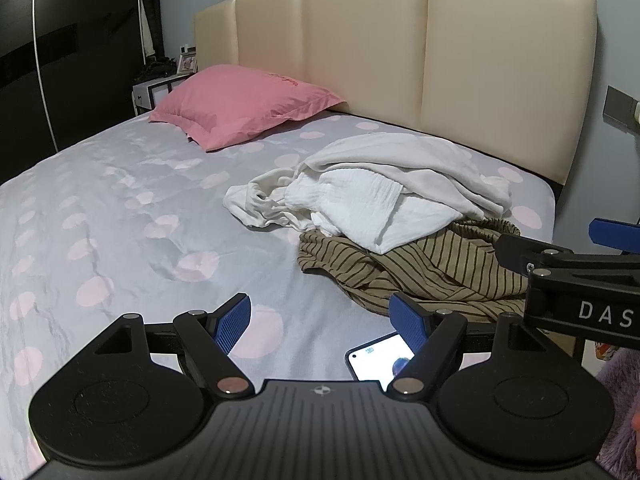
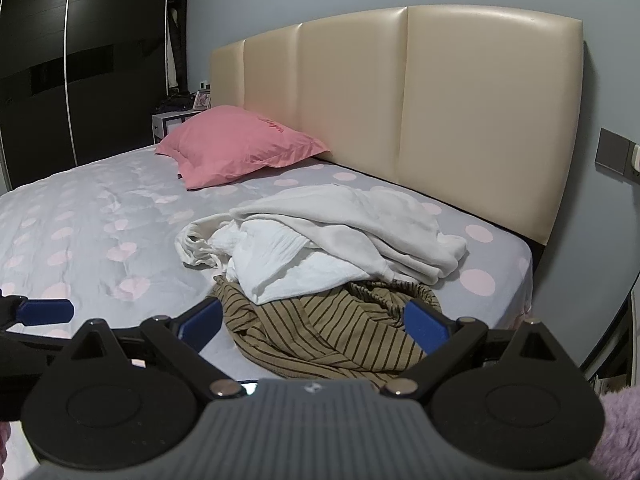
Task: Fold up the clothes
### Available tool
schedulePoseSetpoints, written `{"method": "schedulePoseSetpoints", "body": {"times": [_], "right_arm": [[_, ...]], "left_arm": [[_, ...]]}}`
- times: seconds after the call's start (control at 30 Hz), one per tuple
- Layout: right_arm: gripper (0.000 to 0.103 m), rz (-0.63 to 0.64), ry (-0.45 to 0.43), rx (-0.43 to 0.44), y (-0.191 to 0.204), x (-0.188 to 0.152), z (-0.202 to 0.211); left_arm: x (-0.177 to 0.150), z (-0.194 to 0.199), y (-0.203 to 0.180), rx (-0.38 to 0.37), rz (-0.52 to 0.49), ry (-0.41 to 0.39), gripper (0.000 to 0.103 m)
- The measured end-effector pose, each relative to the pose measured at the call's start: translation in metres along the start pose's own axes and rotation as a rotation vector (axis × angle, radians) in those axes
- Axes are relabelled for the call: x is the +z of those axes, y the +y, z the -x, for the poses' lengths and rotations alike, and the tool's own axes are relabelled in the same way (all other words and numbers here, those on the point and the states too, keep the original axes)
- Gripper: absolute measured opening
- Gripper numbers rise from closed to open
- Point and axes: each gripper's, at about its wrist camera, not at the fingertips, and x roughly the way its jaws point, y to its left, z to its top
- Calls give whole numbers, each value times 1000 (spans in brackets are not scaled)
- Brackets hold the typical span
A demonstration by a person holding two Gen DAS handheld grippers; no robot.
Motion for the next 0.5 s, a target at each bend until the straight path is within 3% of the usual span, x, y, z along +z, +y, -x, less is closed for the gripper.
{"method": "schedulePoseSetpoints", "body": {"times": [0.5], "right_arm": [[99,59,91,43,-8,15,-46]], "left_arm": [[0,-23,23,58,49,41,76]]}}
